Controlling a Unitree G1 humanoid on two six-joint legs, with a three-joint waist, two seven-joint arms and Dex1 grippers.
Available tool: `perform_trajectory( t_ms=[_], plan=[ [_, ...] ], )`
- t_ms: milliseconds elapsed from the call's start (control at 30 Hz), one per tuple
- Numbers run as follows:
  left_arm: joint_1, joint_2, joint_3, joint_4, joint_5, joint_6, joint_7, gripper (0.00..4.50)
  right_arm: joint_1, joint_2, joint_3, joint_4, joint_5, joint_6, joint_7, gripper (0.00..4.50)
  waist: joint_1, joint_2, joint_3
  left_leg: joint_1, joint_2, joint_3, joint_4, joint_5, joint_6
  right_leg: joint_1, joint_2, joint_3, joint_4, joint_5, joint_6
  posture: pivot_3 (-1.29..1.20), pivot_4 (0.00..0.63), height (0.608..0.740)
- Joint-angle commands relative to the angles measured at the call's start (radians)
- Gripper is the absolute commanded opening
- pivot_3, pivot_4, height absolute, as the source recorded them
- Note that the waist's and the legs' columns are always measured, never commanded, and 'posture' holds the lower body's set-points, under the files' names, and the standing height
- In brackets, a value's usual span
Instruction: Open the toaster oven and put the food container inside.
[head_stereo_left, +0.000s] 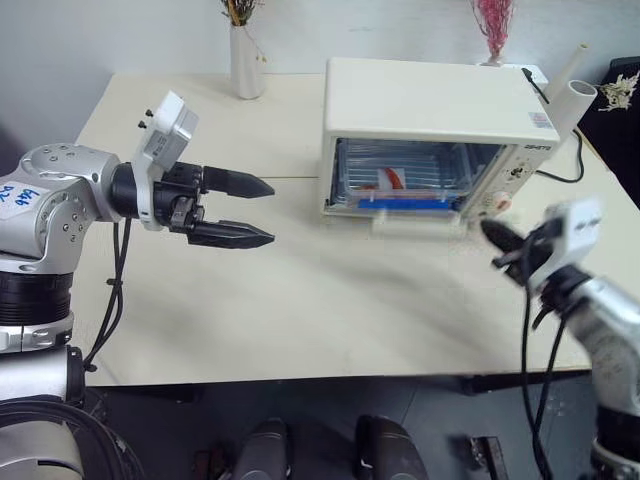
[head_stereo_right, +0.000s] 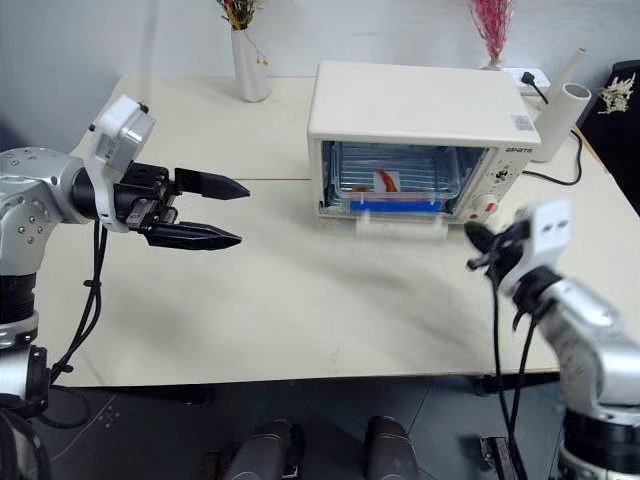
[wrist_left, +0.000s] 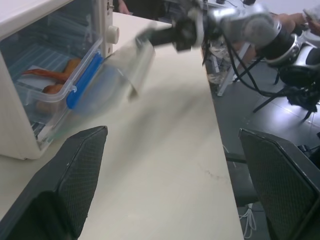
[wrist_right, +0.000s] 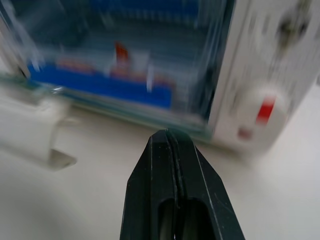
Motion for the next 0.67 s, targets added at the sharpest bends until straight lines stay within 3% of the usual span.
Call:
perform_trajectory(
  t_ms=[33, 167, 300, 533, 667],
  plan=[
    [0.008, 0.021, 0.025, 0.006, 0.018, -0.038, 0.005, 4.46, 0.004, -0.052, -0.052, -0.029, 0.067, 0.044, 0.046, 0.0, 0.004, 0.0, 0.0, 0.0, 0.0, 0.0, 0.0, 0.0, 0.0, 0.0, 0.0, -0.001, 0.0, 0.0, 0.0, 0.0, 0.15, 0.74],
    [0.016, 0.016, 0.024, 0.028, 0.043, -0.075, 0.017, 4.5, 0.04, -0.175, -0.144, -0.009, 0.183, 0.116, 0.196, 0.84, 0.005, 0.0, 0.0, -0.002, -0.001, 0.0, 0.001, 0.0, 0.001, 0.0, 0.0, 0.0, -0.001, 0.0, 0.0, 0.0, 0.15, 0.74],
    [0.018, 0.023, 0.024, 0.044, 0.06, -0.102, 0.01, 4.5, 0.108, -0.344, -0.265, 0.043, 0.239, 0.155, 0.395, 2.27, 0.003, 0.0, 0.0, -0.001, -0.001, 0.0, 0.001, -0.001, 0.001, 0.0, 0.0, 0.0, -0.001, 0.0, 0.0, 0.0, 0.15, 0.74],
    [-0.025, 0.05, 0.027, 0.114, 0.099, -0.166, -0.028, 4.5, 0.168, -0.571, -0.395, 0.275, 0.177, 0.114, 0.687, 4.34, 0.001, 0.0, 0.0, 0.0, 0.0, 0.002, 0.001, -0.001, 0.001, 0.001, 0.0, 0.0, -0.001, 0.0, 0.0, 0.0, 0.15, 0.74],
    [-0.045, 0.052, 0.026, 0.133, 0.108, -0.177, -0.036, 4.5, 0.131, -0.593, -0.373, 0.35, 0.133, 0.053, 0.715, 4.47, 0.001, 0.0, 0.0, 0.0, 0.0, 0.002, 0.001, -0.001, 0.001, 0.001, 0.0, 0.0, -0.001, 0.0, 0.0, 0.0, 0.15, 0.74]
  ],
)
